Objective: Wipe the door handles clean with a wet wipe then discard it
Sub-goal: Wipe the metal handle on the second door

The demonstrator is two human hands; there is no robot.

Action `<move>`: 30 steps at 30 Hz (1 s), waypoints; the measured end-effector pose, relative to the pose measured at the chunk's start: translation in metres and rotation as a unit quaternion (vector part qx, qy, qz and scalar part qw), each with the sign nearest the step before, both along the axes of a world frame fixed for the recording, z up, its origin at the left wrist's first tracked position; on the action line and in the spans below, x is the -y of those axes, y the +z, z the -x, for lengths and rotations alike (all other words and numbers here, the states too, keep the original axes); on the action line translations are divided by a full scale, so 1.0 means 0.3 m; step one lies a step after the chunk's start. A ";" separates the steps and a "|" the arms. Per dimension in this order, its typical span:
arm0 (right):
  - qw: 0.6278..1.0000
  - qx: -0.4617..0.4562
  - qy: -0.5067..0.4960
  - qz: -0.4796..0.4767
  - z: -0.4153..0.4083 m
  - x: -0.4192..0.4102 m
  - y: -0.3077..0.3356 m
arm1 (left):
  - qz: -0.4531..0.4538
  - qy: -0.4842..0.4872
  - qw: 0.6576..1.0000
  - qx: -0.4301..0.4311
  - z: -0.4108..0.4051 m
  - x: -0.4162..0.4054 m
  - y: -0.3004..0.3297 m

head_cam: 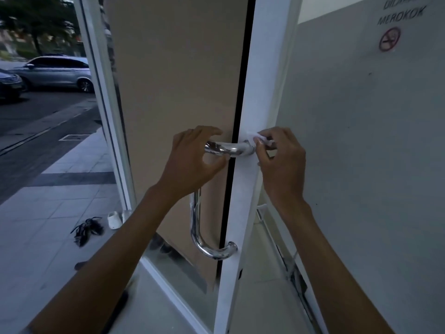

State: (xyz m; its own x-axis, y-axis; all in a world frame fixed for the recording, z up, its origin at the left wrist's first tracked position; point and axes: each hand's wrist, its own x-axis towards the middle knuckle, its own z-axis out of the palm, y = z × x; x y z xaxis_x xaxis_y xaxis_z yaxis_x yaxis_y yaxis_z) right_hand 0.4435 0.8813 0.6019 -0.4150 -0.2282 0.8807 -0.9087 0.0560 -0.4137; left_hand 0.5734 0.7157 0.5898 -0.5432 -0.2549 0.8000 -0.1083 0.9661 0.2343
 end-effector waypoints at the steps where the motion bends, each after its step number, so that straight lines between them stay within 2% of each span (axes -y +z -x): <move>1: 0.999 -0.022 -0.023 -0.004 -0.007 0.007 0.002 | -0.003 -0.007 1.000 -0.004 0.005 0.010 0.004; 5: 0.995 -0.075 -0.066 -0.030 -0.010 0.030 0.007 | -0.031 -0.042 0.999 -0.001 0.019 0.025 0.028; 9: 0.989 -0.089 -0.088 -0.081 0.011 0.051 0.006 | -0.043 -0.082 0.996 -0.004 0.037 0.042 0.040; 15: 0.979 -0.112 -0.096 -0.143 0.040 0.057 -0.014 | -0.047 -0.067 0.996 -0.040 0.059 0.045 -0.002; 21: 0.979 -0.105 -0.097 -0.147 0.042 0.053 -0.063 | -0.058 -0.080 0.993 -0.066 0.064 0.054 -0.019; 24: 0.984 -0.094 -0.067 -0.139 0.044 0.049 -0.082 | -0.068 -0.081 0.992 -0.070 0.061 0.052 -0.021; 28: 0.979 -0.153 -0.042 -0.128 0.056 0.034 -0.100 | -0.073 -0.081 0.991 -0.080 0.060 0.047 -0.024; 30: 0.982 -0.138 -0.060 -0.115 0.070 0.033 -0.100 | -0.076 -0.082 0.991 -0.081 0.059 0.041 -0.023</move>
State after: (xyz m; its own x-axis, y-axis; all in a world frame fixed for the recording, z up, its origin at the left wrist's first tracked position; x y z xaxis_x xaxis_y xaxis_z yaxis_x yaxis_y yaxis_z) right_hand 0.4225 0.8715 0.5720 -0.2031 -0.3982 0.8946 -0.9656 0.2329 -0.1155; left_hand 0.5556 0.7033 0.5830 -0.4556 -0.2982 0.8388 0.0970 0.9200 0.3798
